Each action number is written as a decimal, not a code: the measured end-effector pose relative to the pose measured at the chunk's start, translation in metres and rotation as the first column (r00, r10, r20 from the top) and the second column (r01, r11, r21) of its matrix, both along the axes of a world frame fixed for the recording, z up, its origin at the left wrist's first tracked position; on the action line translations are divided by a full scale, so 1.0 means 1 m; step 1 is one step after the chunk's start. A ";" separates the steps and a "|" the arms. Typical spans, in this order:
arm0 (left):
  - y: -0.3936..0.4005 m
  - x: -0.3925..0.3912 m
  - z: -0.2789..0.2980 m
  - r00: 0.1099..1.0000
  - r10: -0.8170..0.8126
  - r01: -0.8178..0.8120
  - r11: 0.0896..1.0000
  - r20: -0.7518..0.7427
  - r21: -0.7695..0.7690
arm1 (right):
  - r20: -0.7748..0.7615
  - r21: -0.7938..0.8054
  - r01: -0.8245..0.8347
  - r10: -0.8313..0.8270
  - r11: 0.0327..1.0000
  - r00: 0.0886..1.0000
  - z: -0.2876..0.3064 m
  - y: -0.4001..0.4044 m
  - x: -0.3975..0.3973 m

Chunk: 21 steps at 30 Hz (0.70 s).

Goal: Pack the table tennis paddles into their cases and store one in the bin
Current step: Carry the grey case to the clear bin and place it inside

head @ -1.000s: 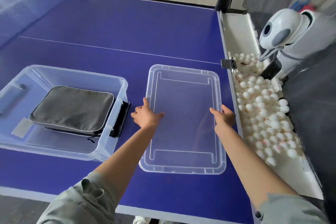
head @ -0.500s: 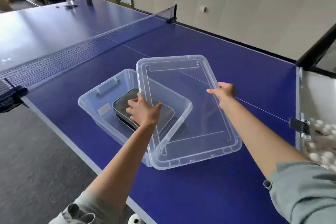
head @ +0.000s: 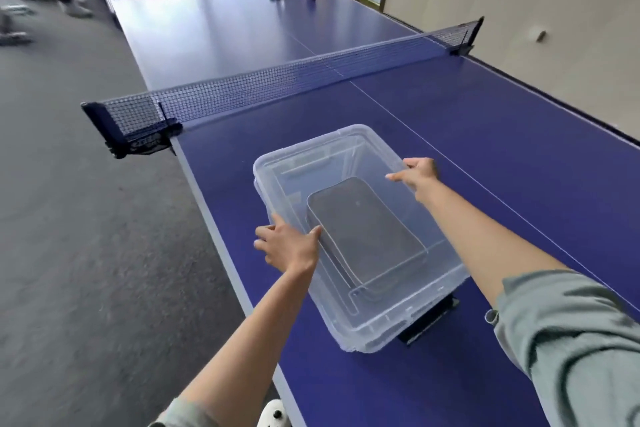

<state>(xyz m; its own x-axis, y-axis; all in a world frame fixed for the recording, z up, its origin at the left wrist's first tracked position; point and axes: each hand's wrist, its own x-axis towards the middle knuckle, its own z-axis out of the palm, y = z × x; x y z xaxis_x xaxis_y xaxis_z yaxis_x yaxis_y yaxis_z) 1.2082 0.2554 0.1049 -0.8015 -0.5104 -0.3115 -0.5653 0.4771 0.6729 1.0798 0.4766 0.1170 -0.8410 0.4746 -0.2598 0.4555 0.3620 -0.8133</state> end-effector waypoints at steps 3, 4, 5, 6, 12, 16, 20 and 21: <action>0.006 0.000 -0.001 1.000 0.009 -0.009 0.999 -0.012 -0.036 | 0.024 0.015 0.012 -0.012 1.000 1.000 -0.013 0.003 -0.004; 0.009 0.000 -0.001 1.000 0.008 -0.009 0.999 -0.017 -0.049 | 0.020 0.021 0.008 -0.008 1.000 1.000 -0.015 0.005 -0.004; 0.012 0.001 -0.001 1.000 0.011 -0.012 0.998 -0.020 -0.058 | 0.015 0.025 0.004 -0.004 1.000 1.000 -0.016 0.006 -0.004; 0.014 0.001 -0.001 1.000 0.016 -0.017 0.998 -0.018 -0.064 | 0.012 0.028 -0.003 0.003 1.000 1.000 -0.017 0.007 -0.004; 0.021 0.001 -0.002 0.999 0.035 -0.034 0.995 0.007 -0.091 | 0.014 0.055 -0.076 0.075 0.996 0.997 -0.015 0.009 -0.002; 0.024 0.008 -0.008 0.999 0.047 -0.046 0.995 0.008 -0.083 | 0.018 0.070 -0.116 0.115 0.991 0.993 -0.016 0.008 0.001; 0.026 0.013 -0.013 0.999 0.039 -0.039 0.994 -0.001 -0.099 | 0.034 0.101 -0.143 0.140 0.985 0.990 -0.021 0.009 0.006; 0.026 0.012 -0.013 0.999 0.038 -0.038 0.994 0.003 -0.103 | 0.029 0.108 -0.143 0.140 0.984 0.990 -0.022 0.009 0.008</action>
<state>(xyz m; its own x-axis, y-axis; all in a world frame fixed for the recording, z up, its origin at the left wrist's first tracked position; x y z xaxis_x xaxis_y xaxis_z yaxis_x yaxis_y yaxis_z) 1.2206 0.2810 0.0920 -0.7793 -0.5700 -0.2603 -0.5879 0.5214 0.6185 1.0873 0.4854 0.0950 -0.8965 0.3777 -0.2317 0.4103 0.5102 -0.7559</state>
